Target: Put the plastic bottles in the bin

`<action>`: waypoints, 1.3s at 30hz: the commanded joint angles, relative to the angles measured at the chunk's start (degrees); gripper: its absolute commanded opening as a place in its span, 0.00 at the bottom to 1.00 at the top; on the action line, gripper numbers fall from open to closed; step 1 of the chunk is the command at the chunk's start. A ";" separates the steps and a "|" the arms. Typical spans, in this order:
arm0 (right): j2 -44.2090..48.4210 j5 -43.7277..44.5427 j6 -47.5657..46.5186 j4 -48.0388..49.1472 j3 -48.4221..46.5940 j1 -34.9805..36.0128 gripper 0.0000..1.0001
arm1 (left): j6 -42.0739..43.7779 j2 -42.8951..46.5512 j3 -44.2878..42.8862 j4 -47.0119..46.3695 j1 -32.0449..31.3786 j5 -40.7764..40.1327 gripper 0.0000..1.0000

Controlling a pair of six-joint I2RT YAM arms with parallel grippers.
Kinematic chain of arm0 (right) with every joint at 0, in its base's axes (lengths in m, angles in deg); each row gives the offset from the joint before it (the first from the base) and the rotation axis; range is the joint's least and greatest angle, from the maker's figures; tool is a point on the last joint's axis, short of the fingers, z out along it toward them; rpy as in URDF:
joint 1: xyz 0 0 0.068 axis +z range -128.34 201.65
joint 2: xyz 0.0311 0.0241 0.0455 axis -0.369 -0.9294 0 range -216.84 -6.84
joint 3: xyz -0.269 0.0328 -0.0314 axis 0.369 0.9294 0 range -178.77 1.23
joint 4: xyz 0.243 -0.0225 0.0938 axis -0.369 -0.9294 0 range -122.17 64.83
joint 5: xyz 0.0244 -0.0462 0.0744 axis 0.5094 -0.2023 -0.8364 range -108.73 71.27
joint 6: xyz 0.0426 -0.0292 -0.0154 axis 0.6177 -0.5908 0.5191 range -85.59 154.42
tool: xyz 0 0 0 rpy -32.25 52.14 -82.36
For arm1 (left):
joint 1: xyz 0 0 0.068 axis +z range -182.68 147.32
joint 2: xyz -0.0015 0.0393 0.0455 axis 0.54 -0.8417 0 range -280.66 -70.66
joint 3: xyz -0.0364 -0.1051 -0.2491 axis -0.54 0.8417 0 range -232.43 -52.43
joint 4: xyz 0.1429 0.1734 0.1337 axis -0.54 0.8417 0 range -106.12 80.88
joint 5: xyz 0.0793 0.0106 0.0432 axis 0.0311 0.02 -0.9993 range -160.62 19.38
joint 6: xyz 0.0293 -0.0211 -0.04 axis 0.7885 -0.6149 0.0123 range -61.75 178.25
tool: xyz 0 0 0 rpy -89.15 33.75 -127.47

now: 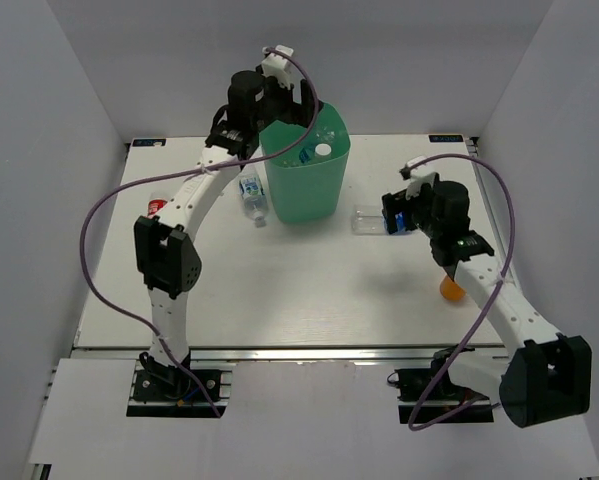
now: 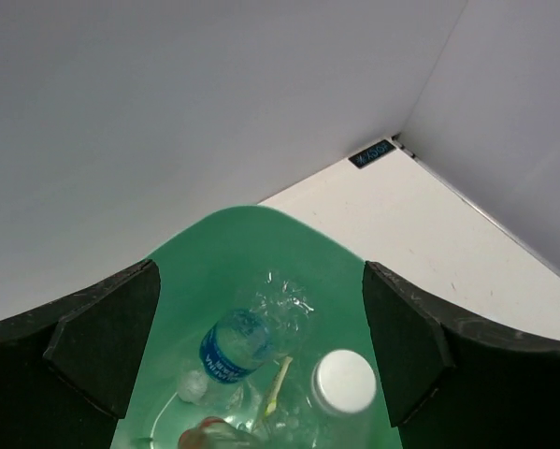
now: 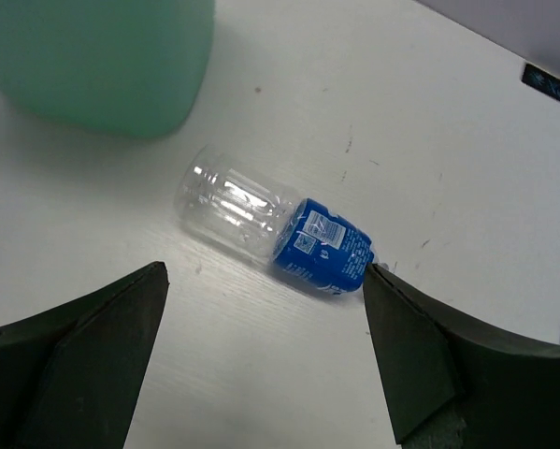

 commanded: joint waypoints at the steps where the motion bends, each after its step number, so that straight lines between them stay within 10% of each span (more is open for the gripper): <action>1: -5.77 -16.20 -23.73 -9.61 -8.40 -1.53 0.89 | -0.27 11.12 4.39 1.23 -0.05 -3.98 0.98; 8: -18.35 -21.68 -47.44 -29.39 -22.03 -1.62 0.89 | -7.83 30.27 29.88 -0.08 0.04 -26.74 0.98; 21: -42.96 -12.11 -55.89 -41.47 -40.59 -1.62 0.89 | -27.16 55.42 70.84 10.63 0.30 -51.19 0.98; 34: -59.15 -8.05 -50.98 -41.47 -49.38 -1.45 0.88 | -31.13 59.30 73.69 12.66 0.39 -54.53 0.98; 39: -56.70 -10.52 -47.55 -39.55 -52.11 -1.45 0.53 | -29.90 59.65 73.42 11.43 0.39 -54.45 0.98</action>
